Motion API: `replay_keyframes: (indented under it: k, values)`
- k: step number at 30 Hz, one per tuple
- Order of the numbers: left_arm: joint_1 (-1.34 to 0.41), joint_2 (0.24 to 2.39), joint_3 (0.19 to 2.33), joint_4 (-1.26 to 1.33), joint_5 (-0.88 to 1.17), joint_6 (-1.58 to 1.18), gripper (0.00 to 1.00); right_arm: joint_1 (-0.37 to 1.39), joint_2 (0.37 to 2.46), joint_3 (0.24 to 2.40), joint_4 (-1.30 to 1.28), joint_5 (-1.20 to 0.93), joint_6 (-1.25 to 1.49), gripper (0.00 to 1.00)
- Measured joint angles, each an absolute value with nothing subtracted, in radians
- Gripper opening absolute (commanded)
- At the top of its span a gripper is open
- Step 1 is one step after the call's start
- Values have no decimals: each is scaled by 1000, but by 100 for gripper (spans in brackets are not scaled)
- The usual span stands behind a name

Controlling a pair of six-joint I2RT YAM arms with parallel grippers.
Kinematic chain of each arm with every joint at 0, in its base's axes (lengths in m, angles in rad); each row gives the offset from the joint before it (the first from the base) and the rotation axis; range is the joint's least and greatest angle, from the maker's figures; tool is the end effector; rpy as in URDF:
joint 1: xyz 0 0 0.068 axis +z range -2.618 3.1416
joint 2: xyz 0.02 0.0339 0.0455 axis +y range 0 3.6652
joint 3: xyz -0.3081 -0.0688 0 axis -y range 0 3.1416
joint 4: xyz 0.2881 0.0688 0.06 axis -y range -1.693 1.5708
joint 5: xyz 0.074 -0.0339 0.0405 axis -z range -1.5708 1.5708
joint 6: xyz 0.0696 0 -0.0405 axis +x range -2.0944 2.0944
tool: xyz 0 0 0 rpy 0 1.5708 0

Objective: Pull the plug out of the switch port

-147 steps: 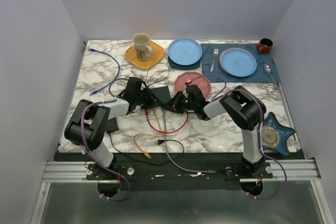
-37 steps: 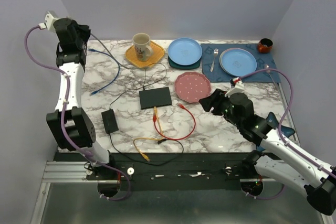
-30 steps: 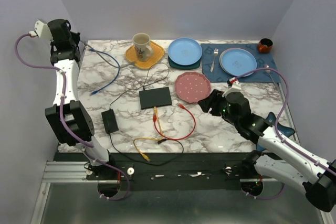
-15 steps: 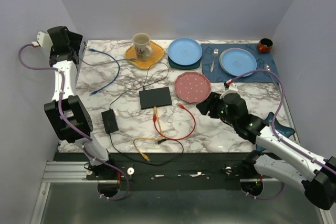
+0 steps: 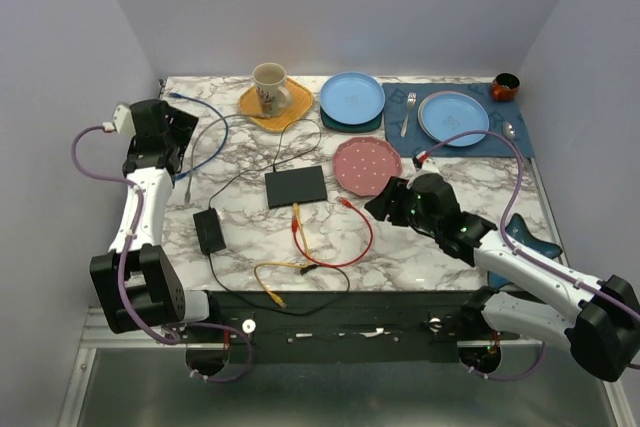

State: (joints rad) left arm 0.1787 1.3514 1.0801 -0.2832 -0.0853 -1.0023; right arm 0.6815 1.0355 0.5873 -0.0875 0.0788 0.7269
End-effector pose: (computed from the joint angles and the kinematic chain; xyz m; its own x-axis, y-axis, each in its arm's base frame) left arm 0.3615 0.0713 0.3193 -0.0696 -0.8658 -0.4955 -0.5704 0.4421 -0.6923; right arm 0.2145 0.1670 0.2345 -0.6786 0.3026 -0.6693 -0.1665 0.8241 0.5414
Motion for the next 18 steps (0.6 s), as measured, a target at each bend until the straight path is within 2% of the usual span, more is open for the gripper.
replay_keyframes:
  k: [7, 9, 11, 16, 18]
  values:
    - [276, 1359, 1093, -351, -170, -1020, 98, 682, 1017, 585, -68, 65, 734, 64]
    - [278, 1388, 1143, -379, -160, -1026, 89, 682, 1003, 579, -65, 65, 734, 64]
    - [268, 1406, 1168, -356, -115, -1029, 85, 682, 999, 574, -60, 65, 734, 64]
    - [101, 1411, 1110, -258, 12, -1035, 79, 682, 1054, 576, -23, 36, 733, 61]
    - [-19, 1441, 1090, -232, 70, -1023, 70, 682, 1098, 582, -8, 10, 733, 59]
